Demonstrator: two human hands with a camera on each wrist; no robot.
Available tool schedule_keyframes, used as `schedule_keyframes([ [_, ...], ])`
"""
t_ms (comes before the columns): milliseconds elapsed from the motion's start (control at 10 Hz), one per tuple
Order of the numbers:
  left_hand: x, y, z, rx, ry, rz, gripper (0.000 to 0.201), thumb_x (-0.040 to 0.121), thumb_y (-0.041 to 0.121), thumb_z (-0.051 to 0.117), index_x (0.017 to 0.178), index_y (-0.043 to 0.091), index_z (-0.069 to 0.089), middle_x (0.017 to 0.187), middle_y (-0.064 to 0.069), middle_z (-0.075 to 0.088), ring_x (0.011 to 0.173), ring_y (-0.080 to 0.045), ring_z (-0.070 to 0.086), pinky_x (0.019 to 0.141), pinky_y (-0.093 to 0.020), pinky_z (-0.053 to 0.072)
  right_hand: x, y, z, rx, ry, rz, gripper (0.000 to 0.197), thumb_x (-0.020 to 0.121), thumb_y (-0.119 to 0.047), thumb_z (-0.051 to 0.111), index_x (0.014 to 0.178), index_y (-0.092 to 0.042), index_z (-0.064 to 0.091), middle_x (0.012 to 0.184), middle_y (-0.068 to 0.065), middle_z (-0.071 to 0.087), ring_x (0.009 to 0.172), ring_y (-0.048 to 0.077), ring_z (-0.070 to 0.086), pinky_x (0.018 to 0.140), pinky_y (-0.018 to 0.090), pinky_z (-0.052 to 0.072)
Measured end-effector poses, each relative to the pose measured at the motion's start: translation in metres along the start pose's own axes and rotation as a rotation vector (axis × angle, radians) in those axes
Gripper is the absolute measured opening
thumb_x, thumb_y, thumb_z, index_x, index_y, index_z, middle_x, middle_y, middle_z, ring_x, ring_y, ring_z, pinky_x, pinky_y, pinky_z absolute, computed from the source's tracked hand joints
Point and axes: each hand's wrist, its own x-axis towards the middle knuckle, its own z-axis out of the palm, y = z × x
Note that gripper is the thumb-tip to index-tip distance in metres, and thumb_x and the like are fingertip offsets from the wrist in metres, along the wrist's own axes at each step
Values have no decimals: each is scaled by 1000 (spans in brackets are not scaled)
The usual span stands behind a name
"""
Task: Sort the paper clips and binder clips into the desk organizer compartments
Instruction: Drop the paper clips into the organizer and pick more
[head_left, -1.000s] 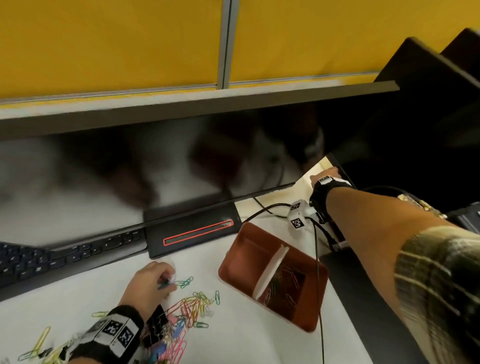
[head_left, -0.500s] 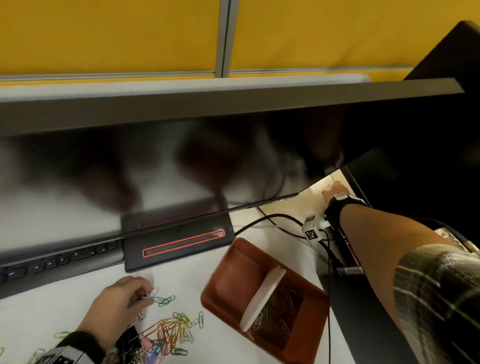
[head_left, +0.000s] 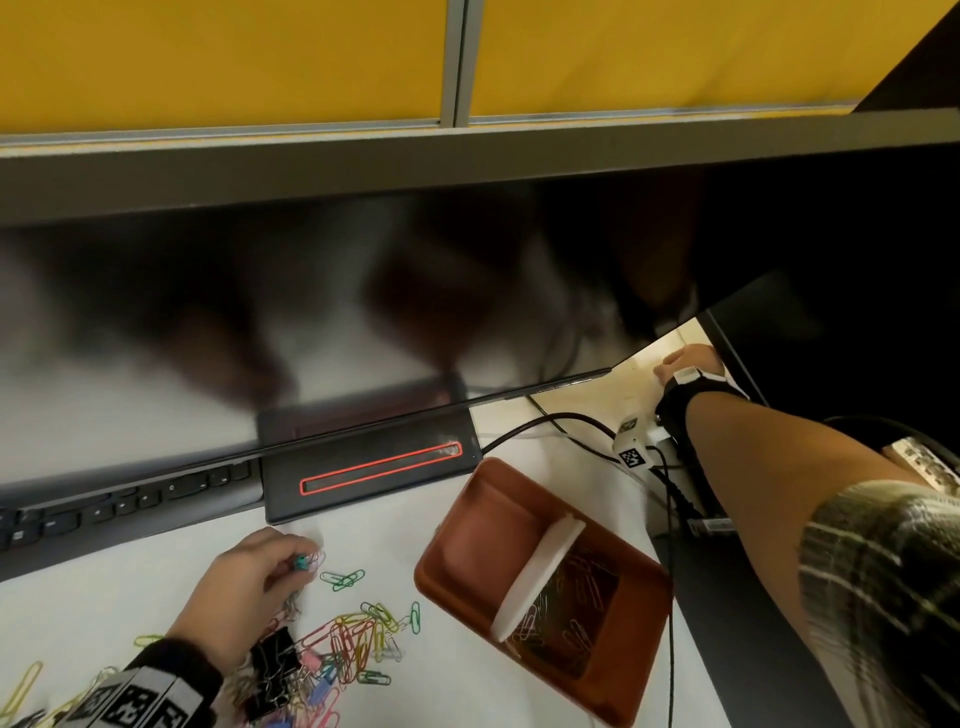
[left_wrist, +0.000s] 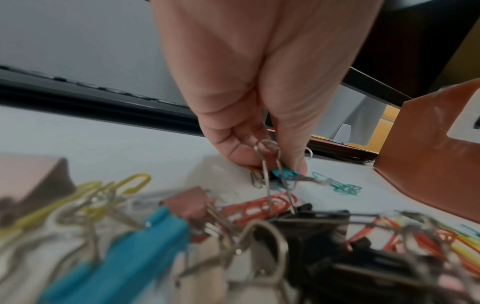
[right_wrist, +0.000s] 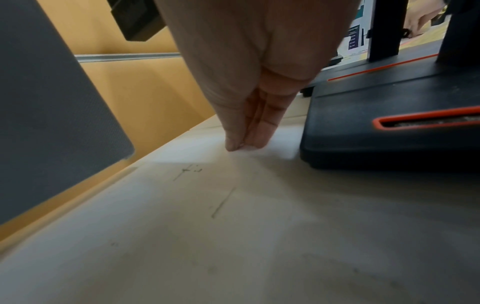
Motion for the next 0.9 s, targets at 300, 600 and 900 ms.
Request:
schedule_keyframes([
  [300, -6, 13, -5, 2, 21, -59, 48, 63, 25, 83, 96, 33, 49, 86, 13, 54, 76, -4, 54, 66, -17, 40, -18, 4, 4, -28, 61, 24, 19, 82, -18, 70, 94, -3, 69, 97, 14, 68, 76, 27, 56, 81, 26, 43],
  [600, -14, 13, -1, -6, -32, -179, 28, 69, 15, 79, 85, 23, 57, 83, 4, 63, 74, -8, 56, 61, -13, 36, -40, -4, -2, -100, -67, 59, 28, 82, -9, 62, 109, -2, 58, 92, 13, 56, 84, 31, 56, 80, 26, 46],
  [900, -12, 4, -14, 92, -138, -31, 31, 79, 19, 70, 64, 40, 52, 80, 6, 56, 74, -11, 55, 67, -17, 39, -87, -38, 17, -67, -84, -87, 45, 83, -19, 61, 124, -6, 49, 118, 15, 53, 109, 31, 55, 84, 30, 47],
])
